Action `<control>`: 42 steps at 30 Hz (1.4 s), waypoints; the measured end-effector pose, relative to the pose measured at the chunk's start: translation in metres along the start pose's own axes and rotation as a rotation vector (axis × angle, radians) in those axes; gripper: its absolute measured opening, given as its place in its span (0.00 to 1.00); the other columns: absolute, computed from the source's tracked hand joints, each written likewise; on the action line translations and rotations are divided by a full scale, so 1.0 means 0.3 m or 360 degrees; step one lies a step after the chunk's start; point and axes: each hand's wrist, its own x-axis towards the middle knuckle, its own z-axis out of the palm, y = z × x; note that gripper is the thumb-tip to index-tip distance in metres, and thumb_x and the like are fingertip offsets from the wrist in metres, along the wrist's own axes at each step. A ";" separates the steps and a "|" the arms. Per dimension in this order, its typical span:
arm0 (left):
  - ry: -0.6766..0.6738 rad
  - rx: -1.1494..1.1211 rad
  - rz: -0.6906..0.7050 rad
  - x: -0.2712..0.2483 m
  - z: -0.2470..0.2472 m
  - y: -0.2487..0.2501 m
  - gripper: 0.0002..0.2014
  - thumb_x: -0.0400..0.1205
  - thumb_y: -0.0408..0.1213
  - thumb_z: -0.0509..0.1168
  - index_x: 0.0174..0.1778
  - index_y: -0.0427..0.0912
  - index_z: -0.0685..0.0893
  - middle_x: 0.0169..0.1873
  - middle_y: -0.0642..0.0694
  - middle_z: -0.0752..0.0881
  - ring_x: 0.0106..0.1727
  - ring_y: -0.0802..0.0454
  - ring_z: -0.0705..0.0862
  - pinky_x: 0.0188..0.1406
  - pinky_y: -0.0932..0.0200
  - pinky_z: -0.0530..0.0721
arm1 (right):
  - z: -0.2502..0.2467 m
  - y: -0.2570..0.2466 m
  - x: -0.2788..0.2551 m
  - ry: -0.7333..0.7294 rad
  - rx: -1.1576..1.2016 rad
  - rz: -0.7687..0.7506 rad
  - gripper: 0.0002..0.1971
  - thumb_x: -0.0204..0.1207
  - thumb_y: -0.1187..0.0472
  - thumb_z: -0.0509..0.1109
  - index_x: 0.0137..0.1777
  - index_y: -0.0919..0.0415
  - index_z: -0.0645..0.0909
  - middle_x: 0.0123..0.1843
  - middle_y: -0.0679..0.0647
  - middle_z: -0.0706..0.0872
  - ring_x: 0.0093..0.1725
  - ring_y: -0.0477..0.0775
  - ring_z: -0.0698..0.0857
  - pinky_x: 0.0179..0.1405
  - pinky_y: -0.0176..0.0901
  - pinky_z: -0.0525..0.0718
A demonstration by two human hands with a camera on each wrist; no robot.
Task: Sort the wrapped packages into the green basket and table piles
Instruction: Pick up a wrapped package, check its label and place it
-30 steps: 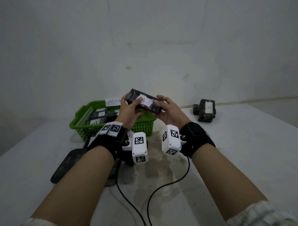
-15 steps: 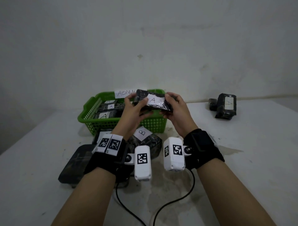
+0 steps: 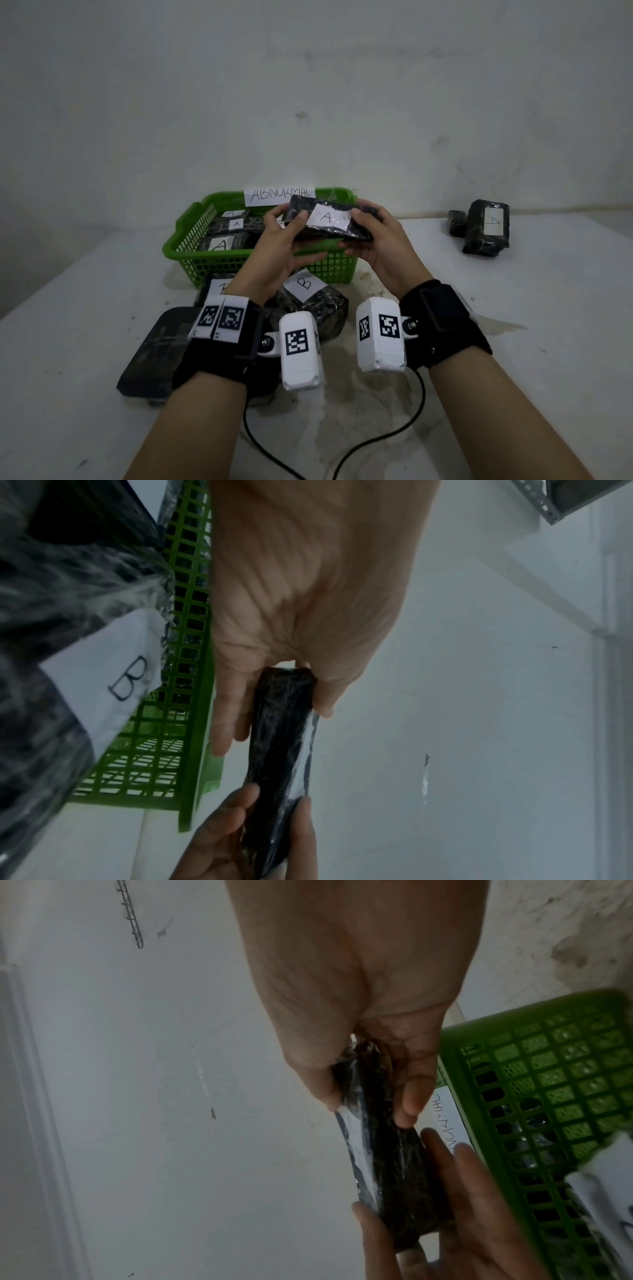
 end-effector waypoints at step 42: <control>0.0348 0.0323 0.0234 -0.021 -0.027 0.011 0.20 0.80 0.35 0.67 0.63 0.48 0.66 0.53 0.43 0.81 0.44 0.53 0.83 0.39 0.60 0.85 | 0.030 -0.019 -0.032 -0.0188 -0.0110 -0.0054 0.10 0.79 0.74 0.62 0.46 0.56 0.73 0.47 0.58 0.82 0.39 0.52 0.86 0.34 0.46 0.87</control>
